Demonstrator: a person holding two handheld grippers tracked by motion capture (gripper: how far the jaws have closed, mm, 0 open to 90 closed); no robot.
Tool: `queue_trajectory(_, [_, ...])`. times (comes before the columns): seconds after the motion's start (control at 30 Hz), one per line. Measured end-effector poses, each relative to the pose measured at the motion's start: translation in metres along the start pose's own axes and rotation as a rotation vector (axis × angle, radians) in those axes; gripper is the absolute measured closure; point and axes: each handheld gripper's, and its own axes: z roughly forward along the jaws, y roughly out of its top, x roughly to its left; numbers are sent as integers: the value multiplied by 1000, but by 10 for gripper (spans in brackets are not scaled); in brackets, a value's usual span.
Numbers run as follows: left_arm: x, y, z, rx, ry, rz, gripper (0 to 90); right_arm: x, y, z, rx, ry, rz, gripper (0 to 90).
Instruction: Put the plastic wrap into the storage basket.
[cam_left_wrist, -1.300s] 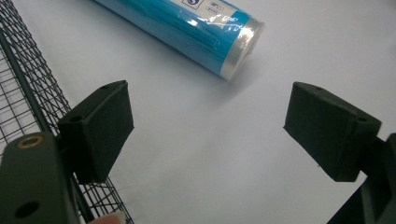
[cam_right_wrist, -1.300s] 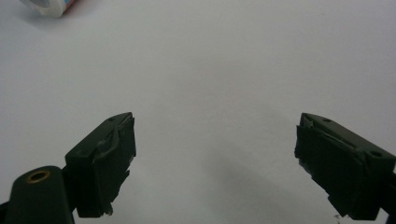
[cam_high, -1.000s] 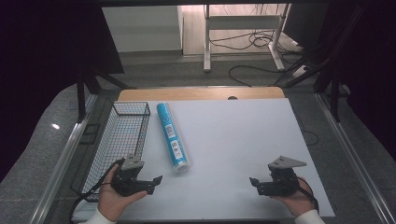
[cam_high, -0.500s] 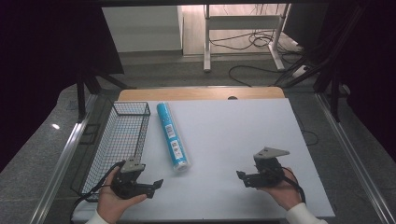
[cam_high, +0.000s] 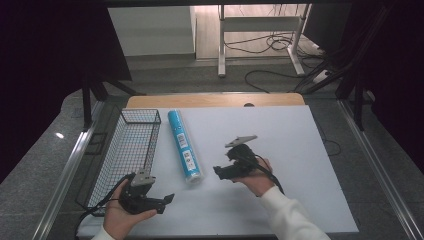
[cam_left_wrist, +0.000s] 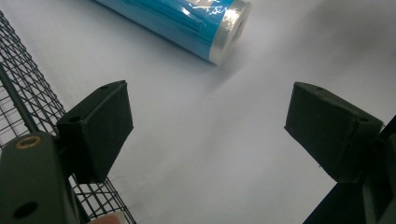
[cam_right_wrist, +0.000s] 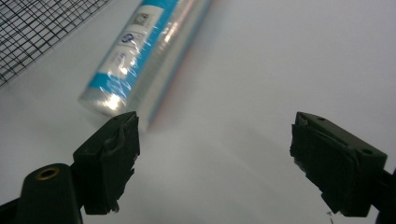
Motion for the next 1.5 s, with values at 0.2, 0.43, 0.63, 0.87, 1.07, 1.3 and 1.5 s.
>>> queue_trajectory(0.2, [0, 0, 1, 8, 3, 7, 150, 25, 29, 37, 40, 23, -20, 165])
queue_trajectory(0.43, [2, -1, 0, 6, 10, 11, 149, 47, 52, 66, 72, 26, -31, 162])
queue_trajectory(0.63, [3, -1, 0, 7, 14, 10, 148, 55, 56, 95, 135, -7, -30, 160])
queue_trajectory(0.87, [11, -4, 0, -6, -6, -39, 154, 60, 53, 111, 179, -22, -37, 173])
queue_trajectory(1.07, [10, -5, 0, -8, -2, -38, 154, 60, 52, 117, 206, -17, -8, 190])
queue_trajectory(1.3, [10, -5, -1, -11, -1, -39, 154, 51, 54, 115, 260, 30, 110, 238])
queue_trajectory(1.5, [10, -5, -1, -7, -3, -35, 155, 40, 52, 108, 283, 54, 191, 273])
